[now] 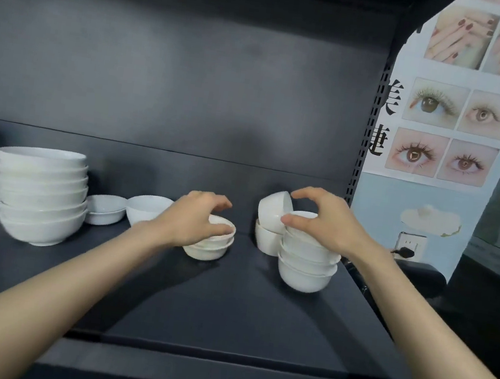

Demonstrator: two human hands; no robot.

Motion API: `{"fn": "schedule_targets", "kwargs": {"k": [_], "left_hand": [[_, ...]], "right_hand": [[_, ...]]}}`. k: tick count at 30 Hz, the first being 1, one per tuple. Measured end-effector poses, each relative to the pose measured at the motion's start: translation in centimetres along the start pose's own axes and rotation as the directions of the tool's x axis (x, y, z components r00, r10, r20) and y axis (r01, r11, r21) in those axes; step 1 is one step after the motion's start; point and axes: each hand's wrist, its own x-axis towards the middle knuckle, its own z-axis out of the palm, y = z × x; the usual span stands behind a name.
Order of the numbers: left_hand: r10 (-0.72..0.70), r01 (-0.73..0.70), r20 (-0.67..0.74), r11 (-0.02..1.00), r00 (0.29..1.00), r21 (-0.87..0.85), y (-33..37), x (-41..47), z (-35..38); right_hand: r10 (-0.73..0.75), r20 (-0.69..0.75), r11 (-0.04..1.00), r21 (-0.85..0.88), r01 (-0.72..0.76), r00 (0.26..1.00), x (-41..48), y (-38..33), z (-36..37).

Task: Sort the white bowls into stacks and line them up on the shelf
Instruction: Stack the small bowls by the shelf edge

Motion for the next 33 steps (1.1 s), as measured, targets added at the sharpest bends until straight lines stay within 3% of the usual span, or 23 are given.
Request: {"fn": "schedule_targets", "kwargs": {"k": [3, 6, 16, 28, 33], "left_hand": [[-0.016, 0.019, -0.016, 0.983, 1.000, 0.184, -2.2, -1.7, -2.9], [-0.039, 0.049, -0.046, 0.964, 0.998, 0.260, -4.4, -4.3, -5.4], [-0.124, 0.136, -0.069, 0.970, 0.990, 0.200, -16.4, -15.9, -11.4], [-0.264, 0.259, -0.013, 0.954, 0.965, -0.149, -28.8, -18.5, -13.3], [-0.279, 0.307, 0.129, 0.823, 0.951, -0.479, -30.7, -15.8, -11.1]], "right_hand": [[-0.063, 0.033, 0.998, -0.018, 0.063, 0.997, 1.0, -3.1, 2.0], [-0.104, 0.077, 0.995, -0.007, 0.104, 0.992, 1.7, -6.4, 4.3], [-0.125, 0.157, 0.991, 0.073, 0.114, 0.980, 2.3, -19.2, 14.6], [0.009, 0.209, 0.973, 0.224, -0.056, 0.978, 4.7, -27.4, 24.4], [0.074, 0.263, 0.917, 0.362, -0.169, 0.962, 6.7, -27.3, 26.5]]}}
